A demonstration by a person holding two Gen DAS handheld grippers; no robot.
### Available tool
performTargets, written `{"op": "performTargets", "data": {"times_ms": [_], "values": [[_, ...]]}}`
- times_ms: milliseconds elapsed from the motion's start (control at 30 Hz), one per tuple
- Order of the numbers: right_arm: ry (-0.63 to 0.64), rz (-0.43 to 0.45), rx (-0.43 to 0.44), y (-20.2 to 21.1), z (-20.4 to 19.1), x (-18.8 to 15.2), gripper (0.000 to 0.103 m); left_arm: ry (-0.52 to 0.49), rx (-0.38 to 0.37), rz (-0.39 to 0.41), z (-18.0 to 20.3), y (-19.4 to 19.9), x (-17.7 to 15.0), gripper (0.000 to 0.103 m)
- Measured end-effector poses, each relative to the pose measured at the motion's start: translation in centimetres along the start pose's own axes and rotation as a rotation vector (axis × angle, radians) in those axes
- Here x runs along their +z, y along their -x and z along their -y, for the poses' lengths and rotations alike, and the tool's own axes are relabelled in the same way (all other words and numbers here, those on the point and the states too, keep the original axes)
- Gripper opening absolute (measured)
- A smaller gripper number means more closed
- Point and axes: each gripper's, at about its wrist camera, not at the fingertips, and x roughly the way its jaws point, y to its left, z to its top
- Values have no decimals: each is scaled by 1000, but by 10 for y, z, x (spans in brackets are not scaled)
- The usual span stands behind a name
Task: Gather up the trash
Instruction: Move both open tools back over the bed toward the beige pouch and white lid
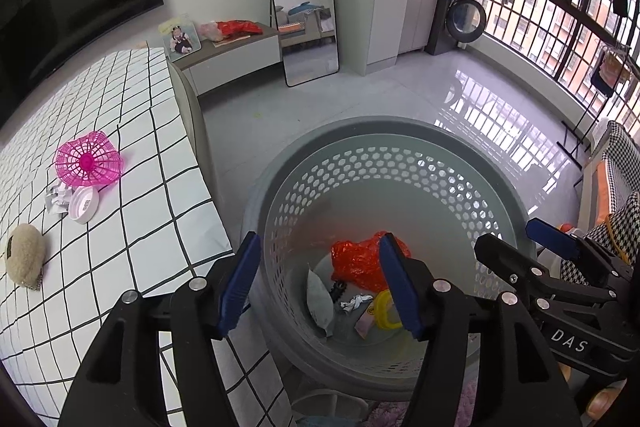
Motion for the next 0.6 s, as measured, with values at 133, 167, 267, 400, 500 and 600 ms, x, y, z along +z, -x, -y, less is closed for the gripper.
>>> {"op": "performTargets", "data": {"times_ms": [133, 167, 267, 400, 500, 600], "values": [[0, 8, 1, 2, -4, 0, 80, 3, 0, 8, -2, 3, 0, 63], [1, 9, 1, 3, -5, 0, 80, 5, -1, 9, -3, 4, 0, 63], [5, 13, 0, 5, -7, 0, 80, 12, -7, 20, -4, 8, -1, 68], [9, 22, 1, 9, -10, 0, 80, 13, -2, 35, -6, 15, -1, 68], [15, 27, 4, 12, -13, -1, 80, 20, -1, 46, -9, 20, -2, 68], [24, 35, 11, 17, -18, -4, 80, 30, 5, 59, -14, 26, -4, 68]]}}
